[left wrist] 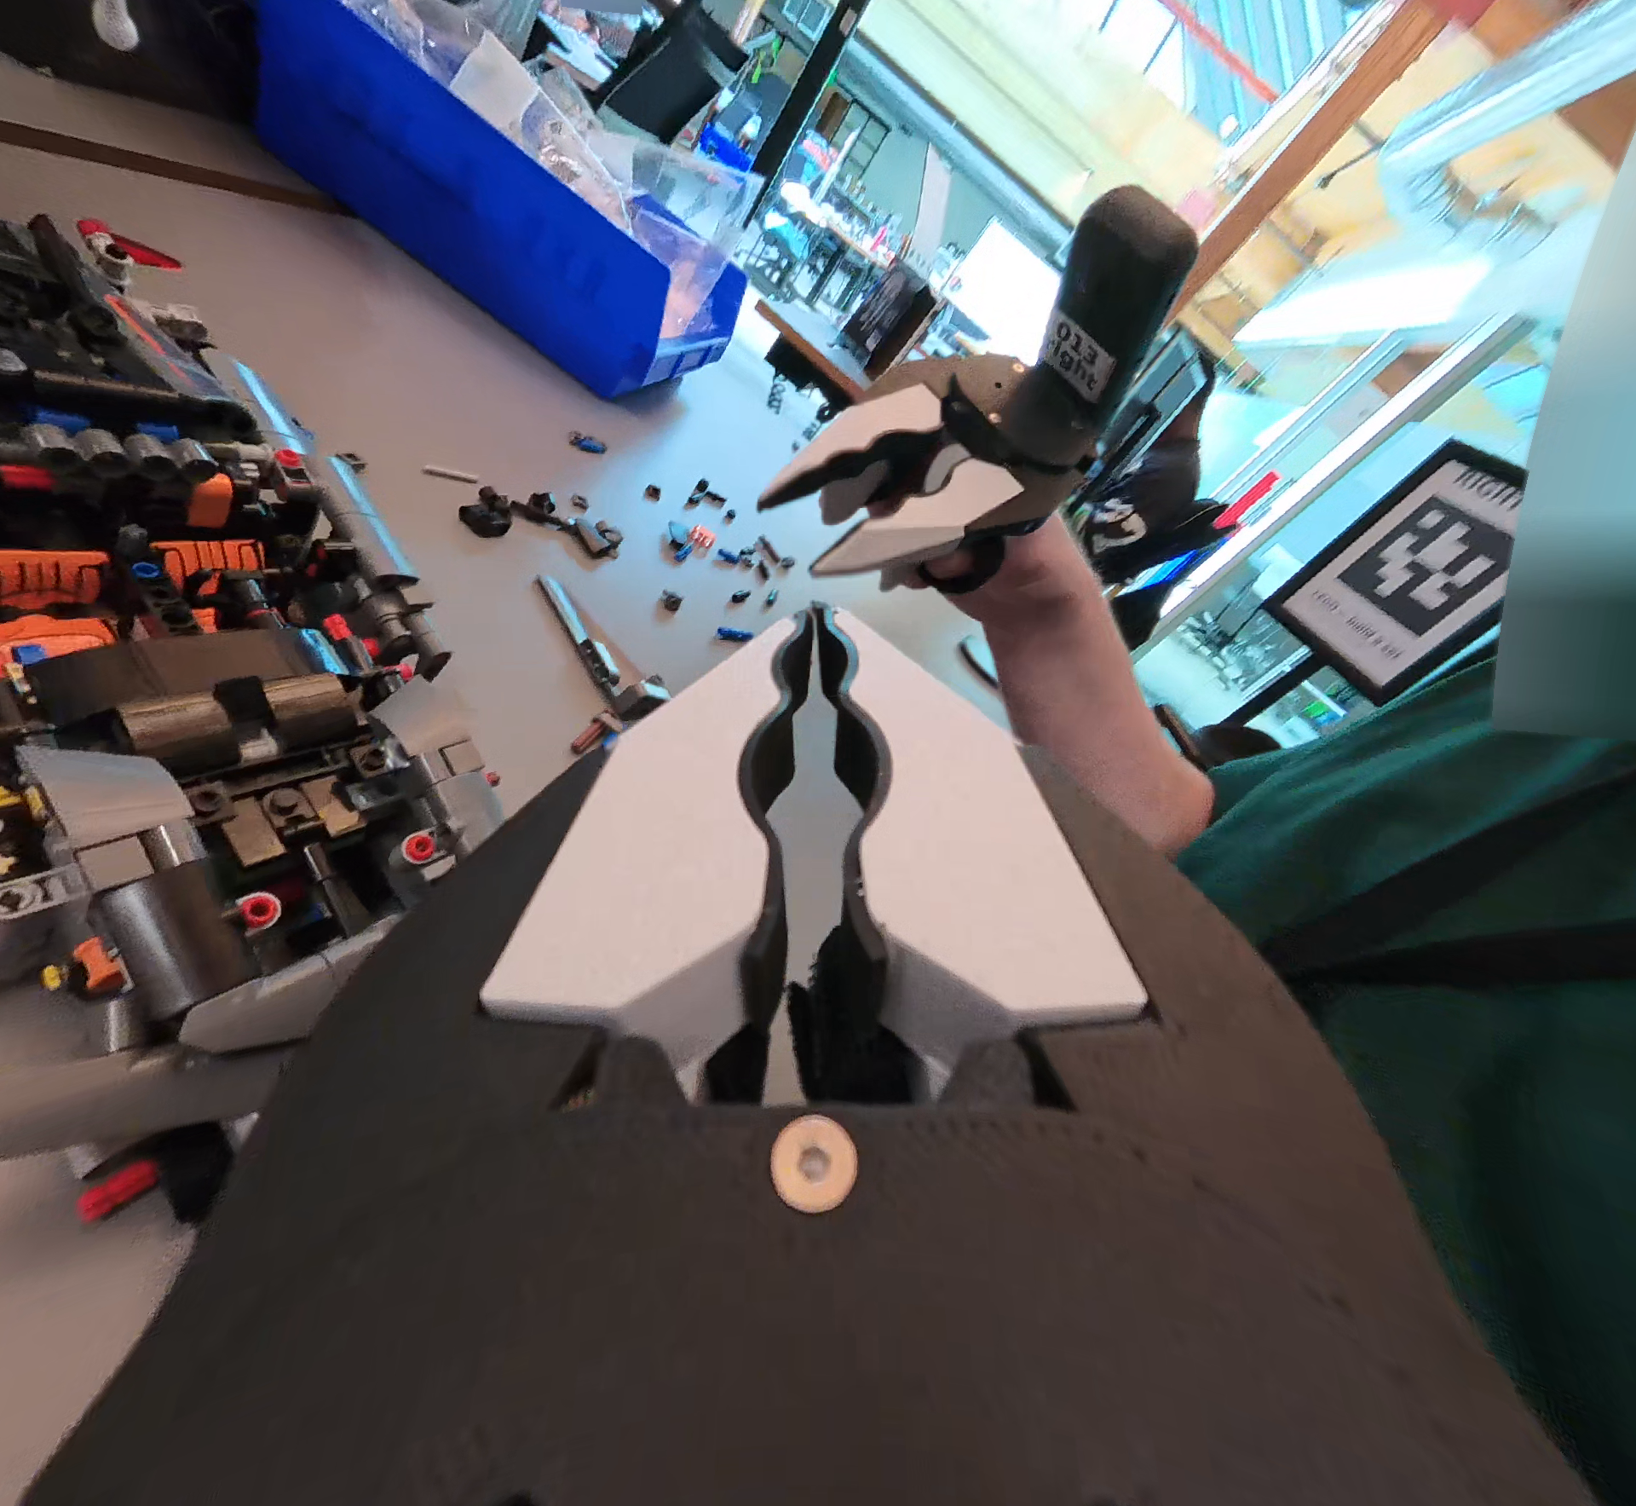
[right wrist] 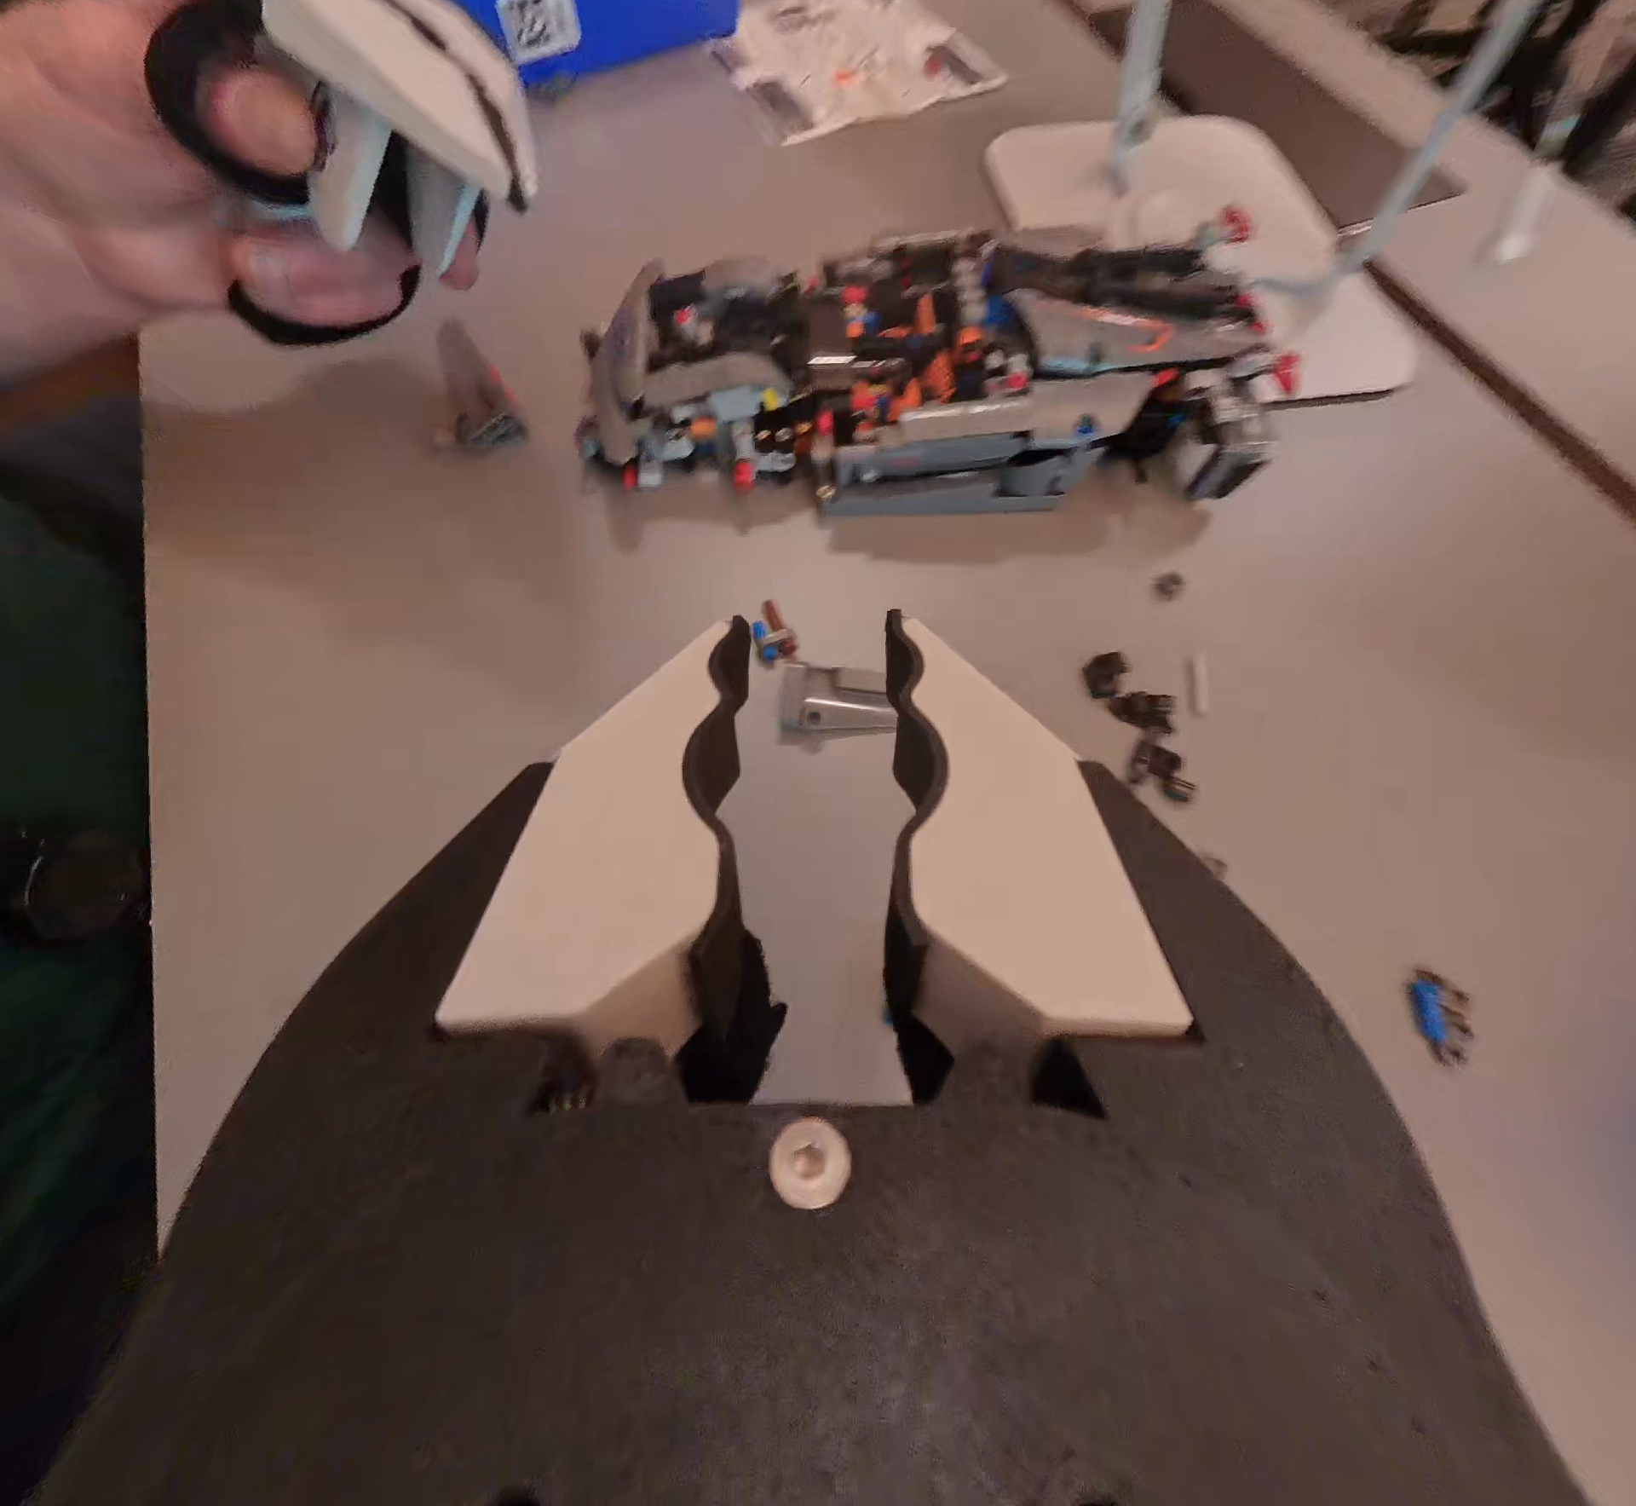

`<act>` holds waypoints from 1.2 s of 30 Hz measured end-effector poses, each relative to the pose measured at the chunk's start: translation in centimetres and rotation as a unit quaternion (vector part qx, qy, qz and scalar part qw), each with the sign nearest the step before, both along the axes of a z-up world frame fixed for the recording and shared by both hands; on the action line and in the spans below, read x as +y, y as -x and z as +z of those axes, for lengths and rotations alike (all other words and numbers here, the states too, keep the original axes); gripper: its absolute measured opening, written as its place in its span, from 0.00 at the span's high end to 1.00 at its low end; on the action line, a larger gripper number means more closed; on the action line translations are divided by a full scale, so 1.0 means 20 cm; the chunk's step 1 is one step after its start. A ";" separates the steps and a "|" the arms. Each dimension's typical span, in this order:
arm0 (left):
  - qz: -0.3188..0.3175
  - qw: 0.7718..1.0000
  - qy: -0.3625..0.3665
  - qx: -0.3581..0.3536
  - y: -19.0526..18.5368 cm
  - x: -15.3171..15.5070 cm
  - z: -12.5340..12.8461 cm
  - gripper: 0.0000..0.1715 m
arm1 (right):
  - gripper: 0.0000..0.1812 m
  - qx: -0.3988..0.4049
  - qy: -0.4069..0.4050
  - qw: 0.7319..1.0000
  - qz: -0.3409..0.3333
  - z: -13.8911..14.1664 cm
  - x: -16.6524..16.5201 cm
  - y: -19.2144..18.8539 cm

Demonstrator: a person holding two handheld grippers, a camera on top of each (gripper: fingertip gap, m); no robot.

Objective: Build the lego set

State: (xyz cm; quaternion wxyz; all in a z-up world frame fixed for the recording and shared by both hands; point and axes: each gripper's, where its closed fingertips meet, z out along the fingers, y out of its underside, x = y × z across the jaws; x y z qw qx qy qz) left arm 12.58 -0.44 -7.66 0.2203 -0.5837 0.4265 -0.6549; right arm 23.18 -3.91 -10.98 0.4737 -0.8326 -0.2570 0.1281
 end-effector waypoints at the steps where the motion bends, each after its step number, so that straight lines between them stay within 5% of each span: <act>1: -0.002 1.000 -0.006 0.005 0.00 0.00 -0.01 1.00 | 0.84 -0.008 0.013 1.000 0.014 -0.05 0.01 0.04; 6: -0.002 1.000 -0.005 0.018 0.00 0.00 -0.04 0.99 | 0.85 -0.097 0.068 0.991 0.066 -0.28 0.11 0.19; 15: 0.016 0.998 -0.051 0.042 0.08 0.03 -0.08 0.98 | 0.90 -0.138 0.165 0.973 0.086 -0.48 0.16 0.20; 22: 0.041 0.996 -0.068 0.050 0.15 0.10 -0.09 0.97 | 0.93 -0.117 0.170 0.974 0.093 -0.48 0.16 0.21; 36: 0.089 0.978 -0.161 0.095 0.26 0.16 -0.13 0.91 | 0.93 -0.045 0.038 0.993 0.098 -0.26 0.21 0.25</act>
